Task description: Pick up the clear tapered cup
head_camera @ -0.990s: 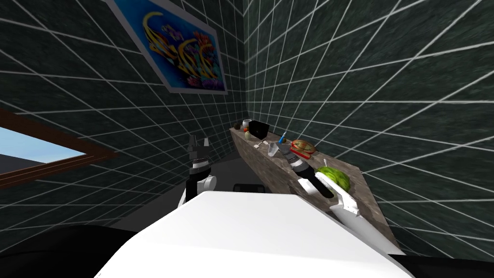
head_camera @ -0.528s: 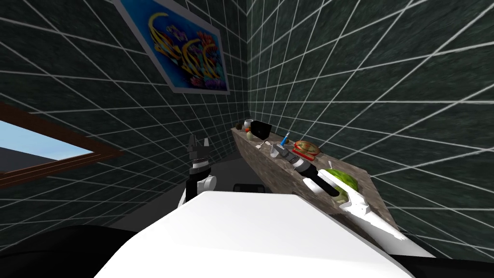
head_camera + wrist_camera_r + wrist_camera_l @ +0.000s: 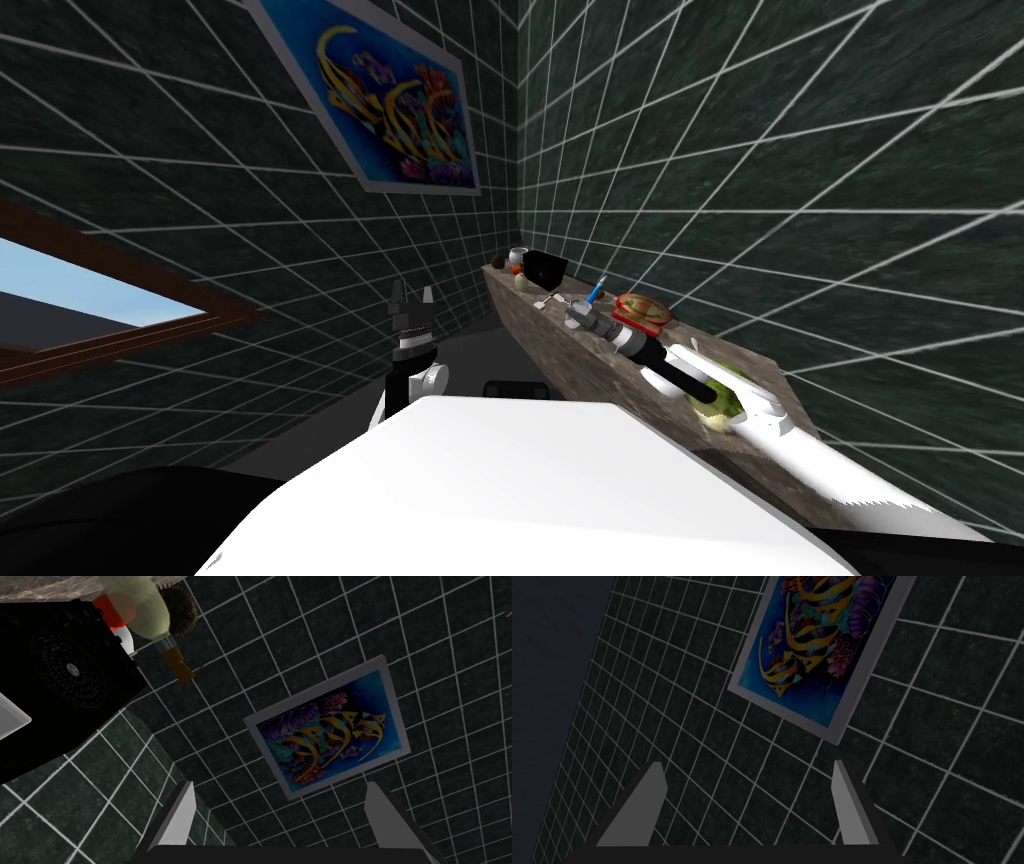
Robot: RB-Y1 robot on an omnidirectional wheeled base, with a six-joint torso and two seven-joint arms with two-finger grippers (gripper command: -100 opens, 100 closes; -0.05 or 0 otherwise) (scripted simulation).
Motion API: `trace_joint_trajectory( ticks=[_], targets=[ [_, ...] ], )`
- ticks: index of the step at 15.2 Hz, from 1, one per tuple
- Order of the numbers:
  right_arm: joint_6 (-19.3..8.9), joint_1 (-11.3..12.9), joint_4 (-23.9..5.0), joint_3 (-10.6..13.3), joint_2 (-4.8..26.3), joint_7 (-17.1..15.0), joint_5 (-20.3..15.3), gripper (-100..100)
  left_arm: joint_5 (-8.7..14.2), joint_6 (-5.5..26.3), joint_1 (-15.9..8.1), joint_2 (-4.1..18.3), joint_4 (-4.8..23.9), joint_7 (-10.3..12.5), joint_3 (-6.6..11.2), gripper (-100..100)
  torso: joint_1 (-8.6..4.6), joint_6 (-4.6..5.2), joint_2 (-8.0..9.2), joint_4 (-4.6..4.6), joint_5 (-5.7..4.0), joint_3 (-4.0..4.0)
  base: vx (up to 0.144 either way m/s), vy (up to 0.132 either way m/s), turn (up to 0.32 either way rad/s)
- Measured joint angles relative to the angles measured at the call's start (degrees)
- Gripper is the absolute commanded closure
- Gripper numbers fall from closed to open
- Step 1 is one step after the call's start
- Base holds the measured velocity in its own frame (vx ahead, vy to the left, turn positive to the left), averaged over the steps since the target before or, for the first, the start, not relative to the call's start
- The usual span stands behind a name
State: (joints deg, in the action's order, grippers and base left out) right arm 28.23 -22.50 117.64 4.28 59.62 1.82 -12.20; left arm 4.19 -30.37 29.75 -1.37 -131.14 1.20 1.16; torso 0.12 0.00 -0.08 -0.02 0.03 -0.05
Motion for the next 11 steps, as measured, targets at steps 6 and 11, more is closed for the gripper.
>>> trace_joint_trajectory(
  ticks=[6,11],
  targets=[
    [0.81,0.41,-1.32,0.74,7.19,0.28,-3.03,-100,0.0,0.0,0.0,0.0,0.0,0.0,0.0,0,-0.01,-0.01,0.0,0.0,-0.01,0.0,0.016,0.022,0.035],
    [1.31,0.67,-2.06,1.15,13.21,0.36,-5.12,-100,0.0,0.0,0.0,0.0,0.0,0.0,0.0,0,-0.05,0.01,0.03,0.01,-0.01,0.02,0.015,0.018,0.031]
  ],
)
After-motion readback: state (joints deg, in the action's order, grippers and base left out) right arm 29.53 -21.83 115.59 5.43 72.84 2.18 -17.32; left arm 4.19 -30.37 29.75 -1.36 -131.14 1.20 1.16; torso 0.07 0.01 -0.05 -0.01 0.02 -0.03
